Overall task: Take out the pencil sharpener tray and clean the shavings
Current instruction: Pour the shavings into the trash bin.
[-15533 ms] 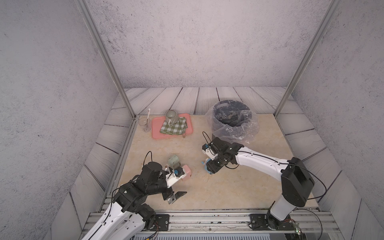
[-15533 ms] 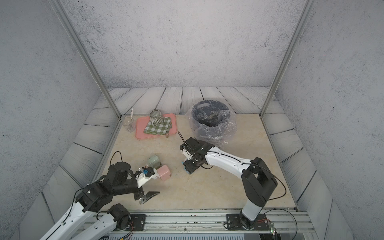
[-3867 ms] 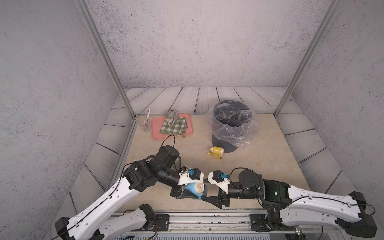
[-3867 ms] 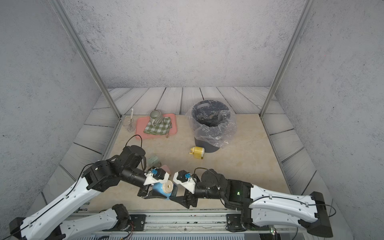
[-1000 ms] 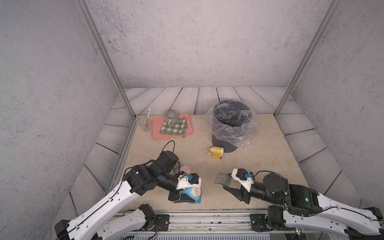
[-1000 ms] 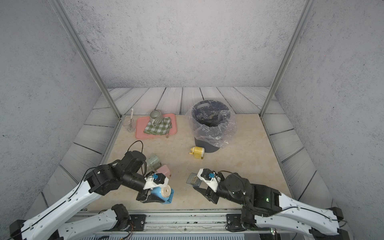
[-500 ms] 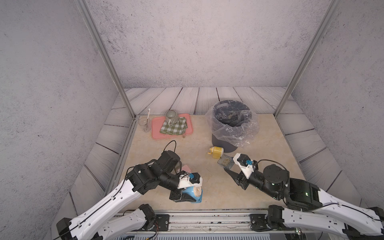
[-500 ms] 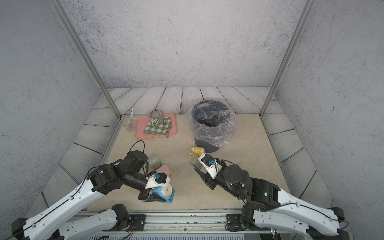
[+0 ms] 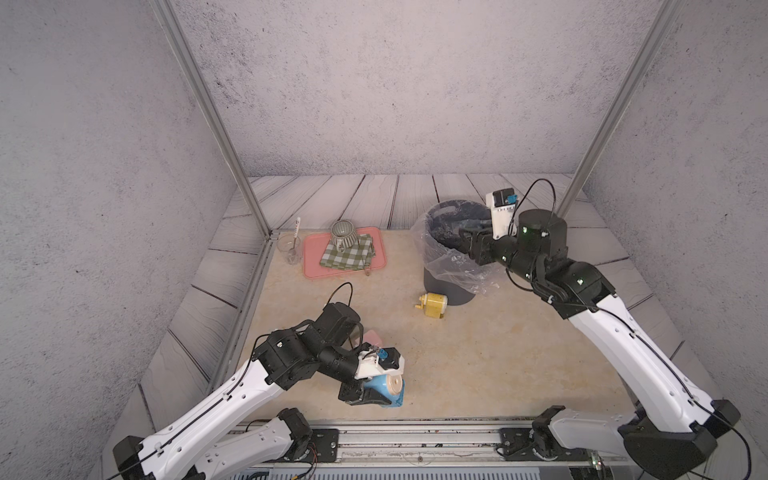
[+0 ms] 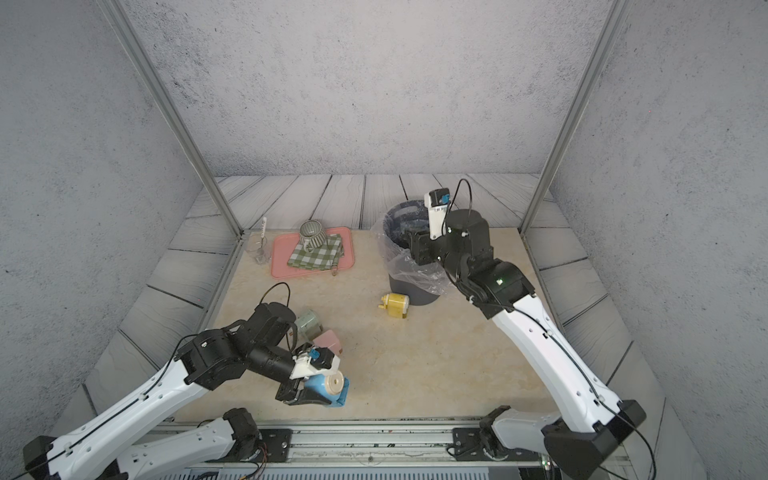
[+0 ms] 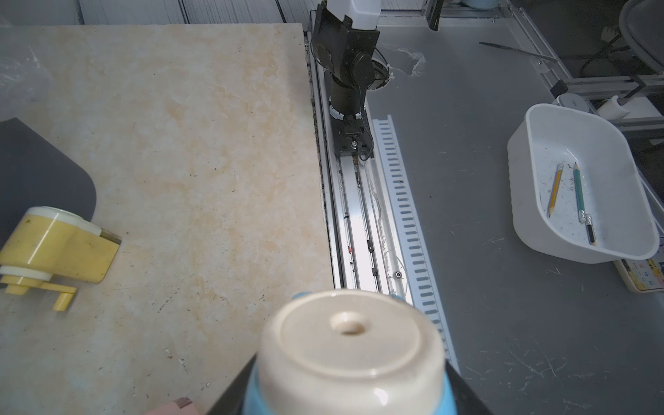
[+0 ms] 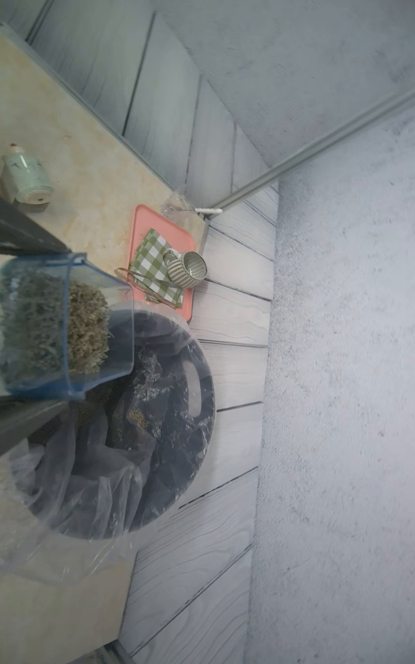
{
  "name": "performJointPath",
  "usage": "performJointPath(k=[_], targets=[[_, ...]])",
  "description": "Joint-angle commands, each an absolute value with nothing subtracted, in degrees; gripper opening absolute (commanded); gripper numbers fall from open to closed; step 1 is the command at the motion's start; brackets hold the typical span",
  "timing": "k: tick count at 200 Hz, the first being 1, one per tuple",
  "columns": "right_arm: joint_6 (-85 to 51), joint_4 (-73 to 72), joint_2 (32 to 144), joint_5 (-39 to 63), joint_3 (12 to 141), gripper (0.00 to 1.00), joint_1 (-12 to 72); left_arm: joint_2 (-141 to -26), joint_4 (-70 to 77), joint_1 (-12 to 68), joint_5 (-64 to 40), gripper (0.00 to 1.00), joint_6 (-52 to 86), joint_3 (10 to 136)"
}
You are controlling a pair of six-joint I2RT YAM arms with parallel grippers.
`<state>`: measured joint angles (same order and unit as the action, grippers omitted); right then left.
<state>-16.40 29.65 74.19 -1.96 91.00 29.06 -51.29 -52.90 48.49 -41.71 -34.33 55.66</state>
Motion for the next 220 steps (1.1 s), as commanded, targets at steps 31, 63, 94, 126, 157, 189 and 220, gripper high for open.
performJointPath(k=[31,63,94,126,157,189,220], targets=[[-45.5,32.3,80.5,20.1,95.5,0.17,13.6,-49.7,-53.5,48.4,-42.1,0.0,-36.3,54.5],[-54.0,30.6,83.9,30.1,95.0,0.1,9.5,-49.1,-54.2,48.4,-42.0,0.0,-36.7,54.0],[-62.0,25.4,85.7,36.2,93.6,0.03,8.9,-48.3,-54.5,48.4,-42.3,0.0,-36.2,53.3],[-76.0,15.6,86.9,40.9,89.3,0.0,7.9,-47.6,-54.7,48.4,-42.3,0.0,-35.6,53.1],[-99.8,-4.5,86.5,40.3,79.5,0.0,7.1,-47.0,-54.9,48.4,-42.4,0.0,-35.2,53.0],[-114.4,-9.7,85.7,34.6,76.6,0.0,7.1,-47.0,-54.8,48.4,-42.6,0.0,-35.0,52.9],[-120.9,-6.3,85.0,32.6,79.7,0.0,7.1,-47.4,-54.4,48.4,-42.7,0.0,-34.7,52.7]])
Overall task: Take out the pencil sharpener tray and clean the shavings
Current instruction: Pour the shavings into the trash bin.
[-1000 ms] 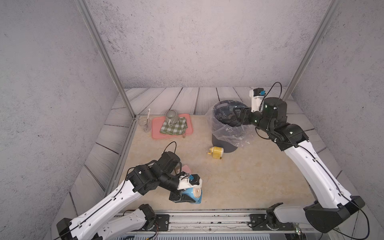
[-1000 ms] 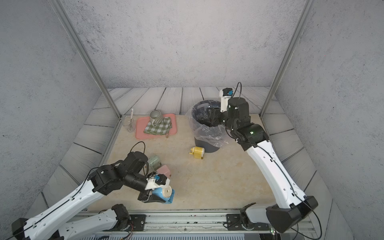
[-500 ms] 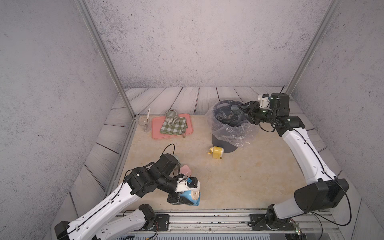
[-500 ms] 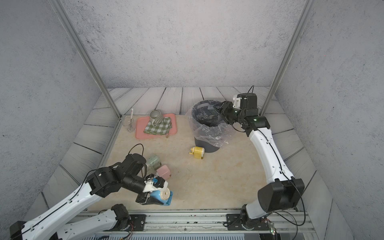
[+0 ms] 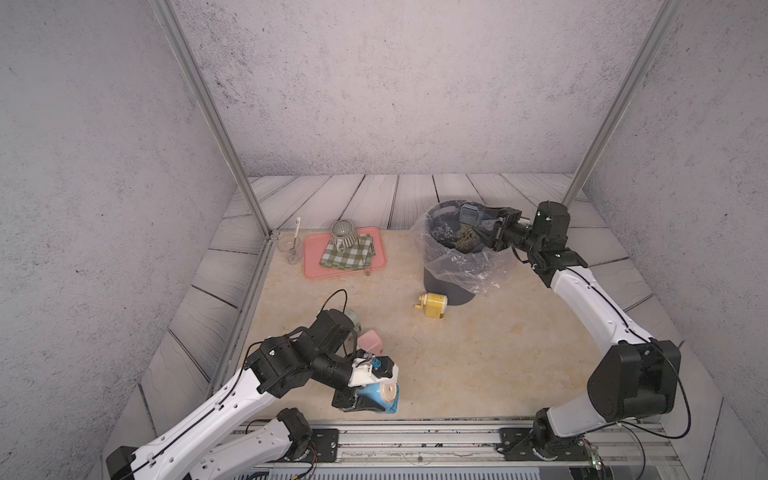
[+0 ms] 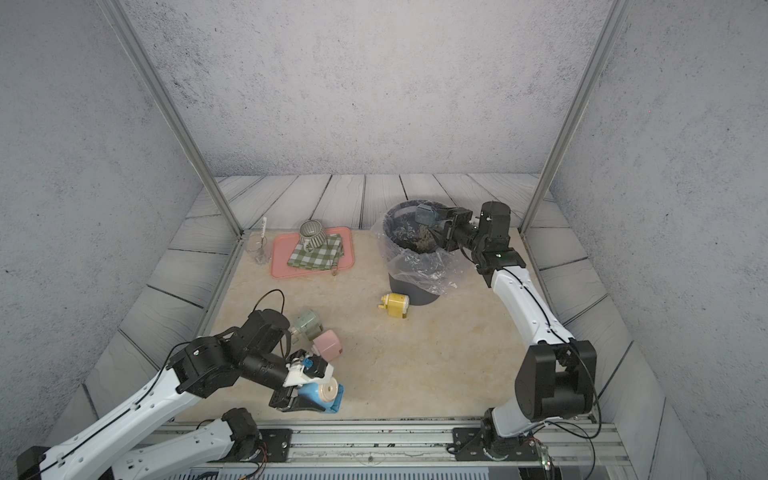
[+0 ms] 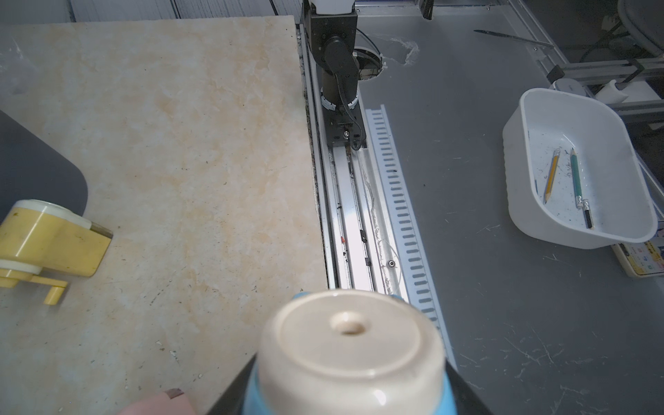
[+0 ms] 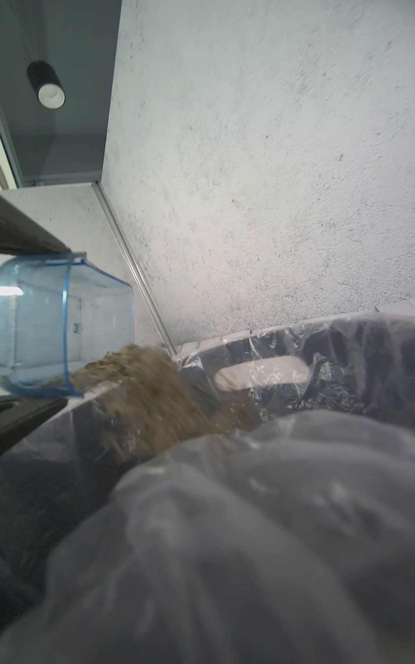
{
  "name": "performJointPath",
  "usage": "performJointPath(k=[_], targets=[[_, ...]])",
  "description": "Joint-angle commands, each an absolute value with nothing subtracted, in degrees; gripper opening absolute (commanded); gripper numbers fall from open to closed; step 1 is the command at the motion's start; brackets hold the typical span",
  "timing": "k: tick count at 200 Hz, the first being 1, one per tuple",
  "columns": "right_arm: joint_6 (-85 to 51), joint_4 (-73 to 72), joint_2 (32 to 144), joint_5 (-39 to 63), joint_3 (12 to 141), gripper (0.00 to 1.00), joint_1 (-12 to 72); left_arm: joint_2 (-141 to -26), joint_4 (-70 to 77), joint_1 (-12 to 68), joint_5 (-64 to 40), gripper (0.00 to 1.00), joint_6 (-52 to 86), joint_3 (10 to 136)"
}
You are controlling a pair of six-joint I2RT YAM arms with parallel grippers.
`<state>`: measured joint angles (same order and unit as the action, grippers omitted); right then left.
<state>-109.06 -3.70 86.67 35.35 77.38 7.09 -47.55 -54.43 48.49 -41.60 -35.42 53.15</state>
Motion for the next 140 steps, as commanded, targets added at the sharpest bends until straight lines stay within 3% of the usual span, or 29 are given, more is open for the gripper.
performJointPath(k=[1,95,113,140], targets=[[-121.1,-6.3,85.0,32.5,79.7,0.0,7.1,-47.4,-54.4,48.4,-42.7,0.0,-34.7,52.7],[-131.2,-10.4,81.3,35.5,72.5,0.0,7.8,-49.0,-52.3,48.4,-43.6,0.0,-33.5,52.6],[-136.0,-19.2,83.2,37.1,71.5,0.0,8.9,-49.4,-52.2,48.4,-43.5,0.0,-33.1,52.7],[-131.6,-15.1,85.1,40.2,74.0,0.0,9.2,-49.2,-51.0,48.4,-43.4,0.0,-32.5,51.9]])
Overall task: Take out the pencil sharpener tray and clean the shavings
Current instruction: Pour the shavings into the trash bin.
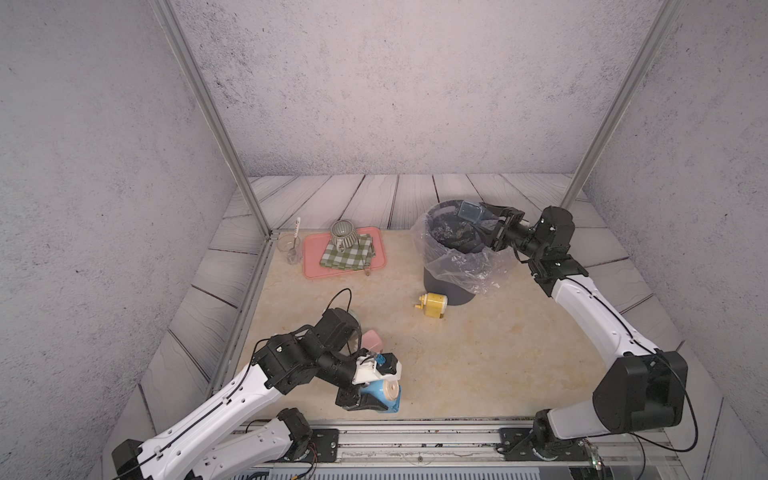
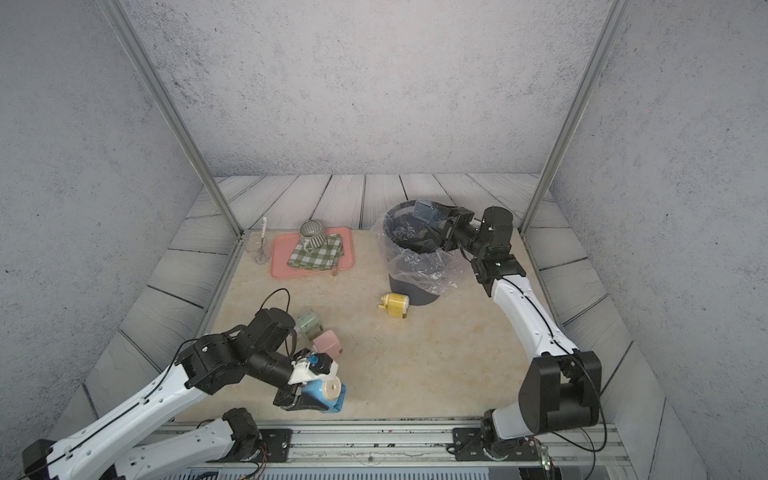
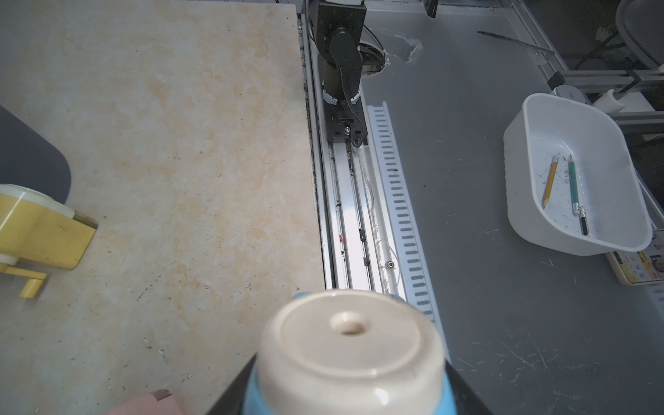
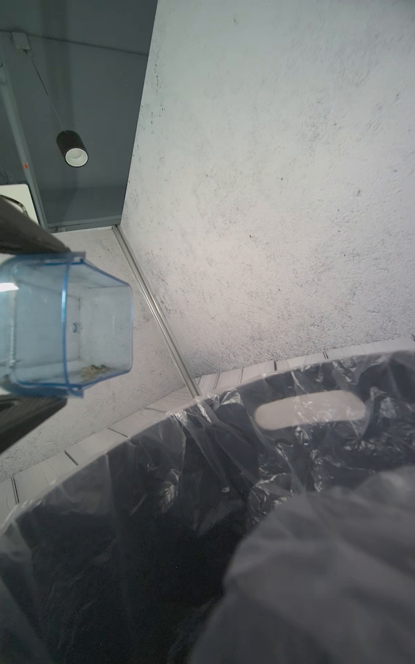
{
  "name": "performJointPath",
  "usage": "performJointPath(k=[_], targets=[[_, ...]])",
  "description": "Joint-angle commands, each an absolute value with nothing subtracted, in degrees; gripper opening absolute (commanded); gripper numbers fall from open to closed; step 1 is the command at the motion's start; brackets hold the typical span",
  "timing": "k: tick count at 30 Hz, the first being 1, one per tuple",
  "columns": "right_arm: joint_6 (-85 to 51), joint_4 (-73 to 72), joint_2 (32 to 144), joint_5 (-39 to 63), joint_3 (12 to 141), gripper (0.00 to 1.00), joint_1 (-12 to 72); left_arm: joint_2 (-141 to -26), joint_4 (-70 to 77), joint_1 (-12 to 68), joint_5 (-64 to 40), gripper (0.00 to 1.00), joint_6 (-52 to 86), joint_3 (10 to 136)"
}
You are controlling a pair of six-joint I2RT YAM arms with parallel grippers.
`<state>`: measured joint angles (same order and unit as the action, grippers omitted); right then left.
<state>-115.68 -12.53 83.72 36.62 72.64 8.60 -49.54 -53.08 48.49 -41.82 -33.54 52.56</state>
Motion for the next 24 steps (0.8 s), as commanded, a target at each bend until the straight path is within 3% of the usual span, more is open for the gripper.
performJointPath(k=[1,3,6,8,12,14,18,19,22,24], targets=[[-131.9,-15.8,85.2,40.4,73.9,0.0,9.2,-49.2,-51.0,48.4,-43.4,0.0,-32.5,51.9],[-135.3,-23.6,85.3,40.2,72.7,0.0,10.1,-49.2,-50.9,48.4,-43.4,0.0,-32.0,52.2],[-131.3,-14.9,82.9,39.2,71.8,0.0,10.0,-48.3,-50.5,48.4,-43.3,0.0,-31.6,51.2],[-139.4,-28.0,82.9,37.6,66.5,0.0,10.4,-48.2,-50.8,48.4,-42.8,0.0,-31.9,51.4],[-129.2,-10.4,80.6,37.5,71.3,0.0,9.8,-47.6,-51.8,48.4,-42.3,0.0,-32.0,51.2],[-135.9,-25.7,81.8,37.9,68.4,0.0,10.0,-47.7,-52.1,48.4,-42.0,0.0,-32.2,51.6],[-109.4,2.4,80.5,40.5,83.8,0.0,9.7,-46.6,-51.5,48.4,-41.1,0.0,-31.5,50.8],[-109.5,2.9,81.8,43.0,82.5,0.0,9.1,-46.4,-51.4,48.4,-41.0,0.0,-31.5,50.6],[-134.5,-32.9,83.0,41.5,65.4,0.0,10.3,-46.1,-51.3,48.4,-41.1,0.0,-31.1,50.8],[-127.6,-22.7,81.6,43.6,67.5,0.0,9.9,-45.6,-51.0,48.4,-41.4,0.0,-30.7,50.4]])
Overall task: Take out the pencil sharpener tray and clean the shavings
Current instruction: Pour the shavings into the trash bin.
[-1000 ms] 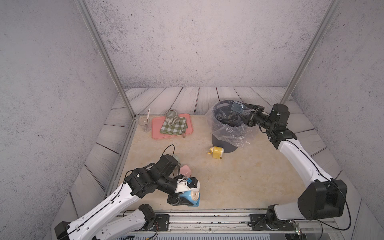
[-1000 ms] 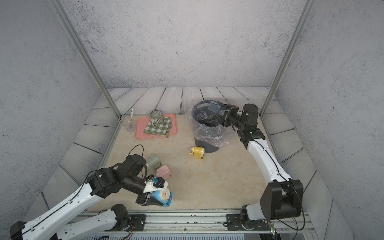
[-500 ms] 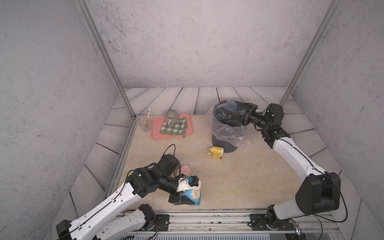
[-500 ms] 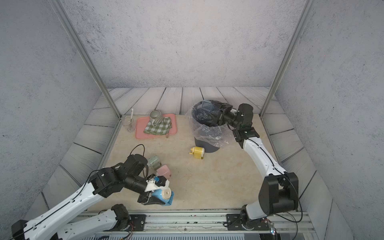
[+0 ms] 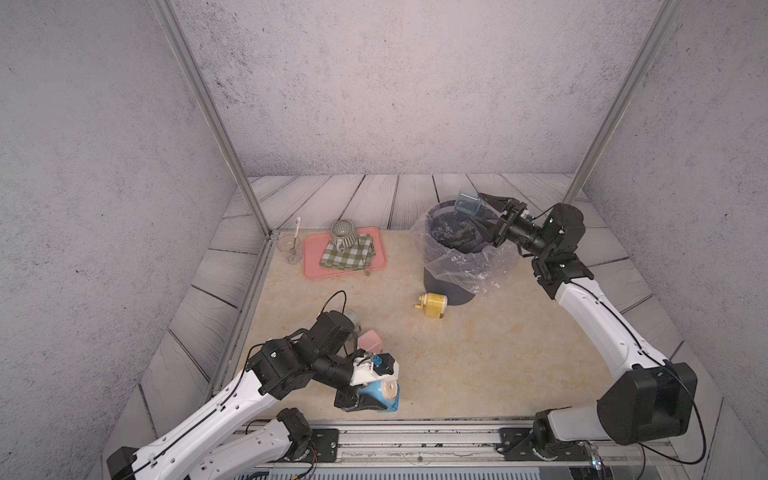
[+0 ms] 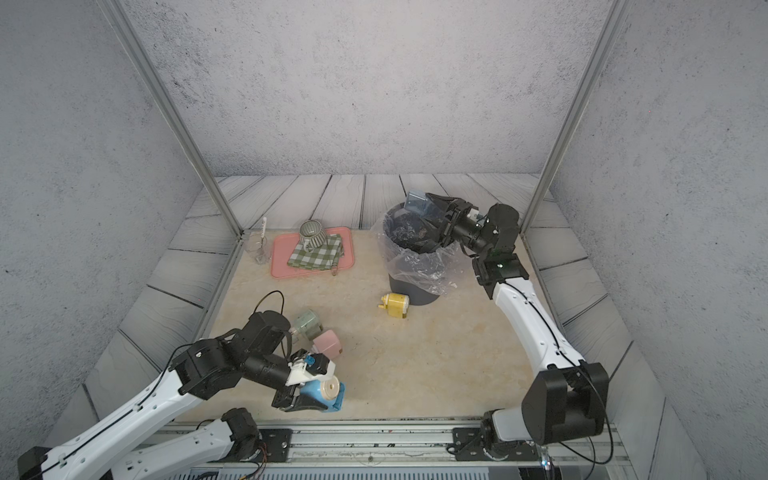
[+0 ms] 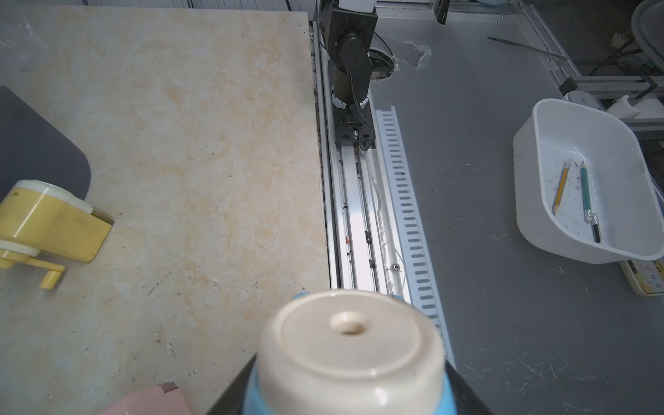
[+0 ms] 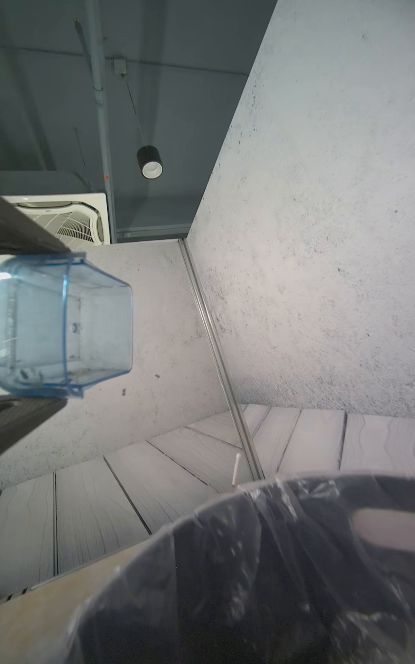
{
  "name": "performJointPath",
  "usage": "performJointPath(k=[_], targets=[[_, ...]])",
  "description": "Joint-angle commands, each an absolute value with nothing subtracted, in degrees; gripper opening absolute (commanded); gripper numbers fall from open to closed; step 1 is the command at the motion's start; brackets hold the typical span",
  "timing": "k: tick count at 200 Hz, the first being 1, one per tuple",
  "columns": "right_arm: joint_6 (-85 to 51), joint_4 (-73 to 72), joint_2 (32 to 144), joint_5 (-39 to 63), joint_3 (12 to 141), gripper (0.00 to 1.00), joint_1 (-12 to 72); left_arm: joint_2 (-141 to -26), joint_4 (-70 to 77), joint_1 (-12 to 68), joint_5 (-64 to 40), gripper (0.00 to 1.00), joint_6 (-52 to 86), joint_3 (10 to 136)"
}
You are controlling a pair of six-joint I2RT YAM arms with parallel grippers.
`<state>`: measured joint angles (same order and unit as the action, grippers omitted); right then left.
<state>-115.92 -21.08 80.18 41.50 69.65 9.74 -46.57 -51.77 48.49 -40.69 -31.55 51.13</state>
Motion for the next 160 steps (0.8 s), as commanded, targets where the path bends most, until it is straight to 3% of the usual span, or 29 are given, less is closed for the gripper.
performJointPath(k=[1,20,40,60,84,113,135,160], targets=[[-124.7,-15.4,81.0,43.7,67.5,0.0,9.8,-45.5,-50.7,48.4,-41.5,0.0,-30.7,50.1],[-135.9,-31.2,80.2,40.4,62.8,0.0,10.4,-45.8,-51.0,48.4,-41.0,0.0,-31.0,50.7],[-127.0,-12.4,78.9,40.8,68.4,0.0,9.2,-46.0,-50.8,48.4,-41.3,0.0,-31.0,50.5],[-139.6,-30.1,79.8,38.8,63.4,0.0,9.2,-46.8,-50.6,48.4,-41.5,0.0,-31.2,50.7],[-133.3,-14.0,75.5,34.6,67.7,0.0,8.6,-47.3,-50.3,48.4,-41.7,0.0,-31.2,50.5],[-133.3,-18.6,79.8,39.1,71.0,0.0,8.5,-48.3,-50.4,48.4,-41.6,0.0,-32.0,51.7],[-119.9,-4.9,79.3,40.7,74.9,0.0,7.9,-48.4,-50.8,48.4,-41.5,0.0,-32.4,52.2],[-108.1,-9.8,82.2,50.0,79.0,0.0,7.1,-47.8,-51.2,48.5,-41.7,0.0,-32.1,53.2]])
